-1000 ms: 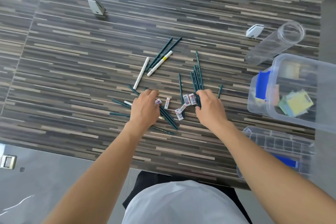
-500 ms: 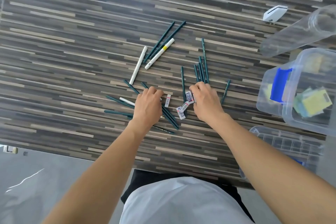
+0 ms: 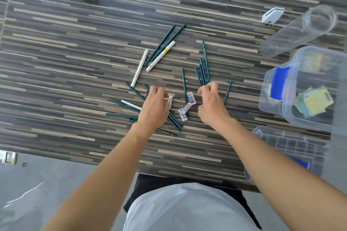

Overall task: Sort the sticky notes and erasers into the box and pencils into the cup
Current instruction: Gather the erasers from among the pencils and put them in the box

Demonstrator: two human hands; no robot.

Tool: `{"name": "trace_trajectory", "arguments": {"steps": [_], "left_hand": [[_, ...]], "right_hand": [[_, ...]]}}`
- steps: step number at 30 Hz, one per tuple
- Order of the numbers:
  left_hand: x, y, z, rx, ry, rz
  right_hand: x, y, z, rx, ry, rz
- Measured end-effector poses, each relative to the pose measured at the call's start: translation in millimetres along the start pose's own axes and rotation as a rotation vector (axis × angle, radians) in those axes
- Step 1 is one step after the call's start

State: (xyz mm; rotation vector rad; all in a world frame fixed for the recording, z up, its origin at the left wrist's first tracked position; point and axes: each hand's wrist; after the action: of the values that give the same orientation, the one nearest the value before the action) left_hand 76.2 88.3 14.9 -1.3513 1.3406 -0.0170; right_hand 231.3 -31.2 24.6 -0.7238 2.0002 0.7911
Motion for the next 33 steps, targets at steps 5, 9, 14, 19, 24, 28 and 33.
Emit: {"name": "trace_trajectory", "arguments": {"steps": [5, 9, 14, 19, 24, 28, 33], "left_hand": [[3, -4, -5, -0.129, -0.106, 0.046], [7, -5, -5, -0.128, -0.091, 0.134], [10, -4, 0, -0.114, -0.089, 0.081], [17, -4, 8, -0.144, -0.011, 0.102], [21, -4, 13, -0.158, 0.046, 0.161], [22, -3, 19, -0.153, 0.058, 0.165], [24, -3, 20, -0.103, 0.041, 0.099]], "right_hand": [[-1, 3, -5, 0.131, -0.074, 0.109], [1, 4, -3, 0.251, -0.091, 0.02], [6, 4, 4, 0.245, -0.091, -0.039], [10, 12, 18, 0.216, -0.058, -0.039], [17, 17, 32, 0.229, -0.052, -0.045], [19, 16, 42, 0.234, -0.021, -0.06], [17, 16, 43, 0.224, -0.037, -0.049]]}}
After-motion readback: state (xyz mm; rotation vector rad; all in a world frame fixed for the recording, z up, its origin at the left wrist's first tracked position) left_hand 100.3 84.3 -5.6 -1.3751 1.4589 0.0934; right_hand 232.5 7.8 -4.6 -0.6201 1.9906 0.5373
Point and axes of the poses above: each hand's wrist, its own z-axis towards the middle knuckle, its own x-axis out of the palm, y = z × x, and after that the axes turned 13 degrees about -z, right-handed
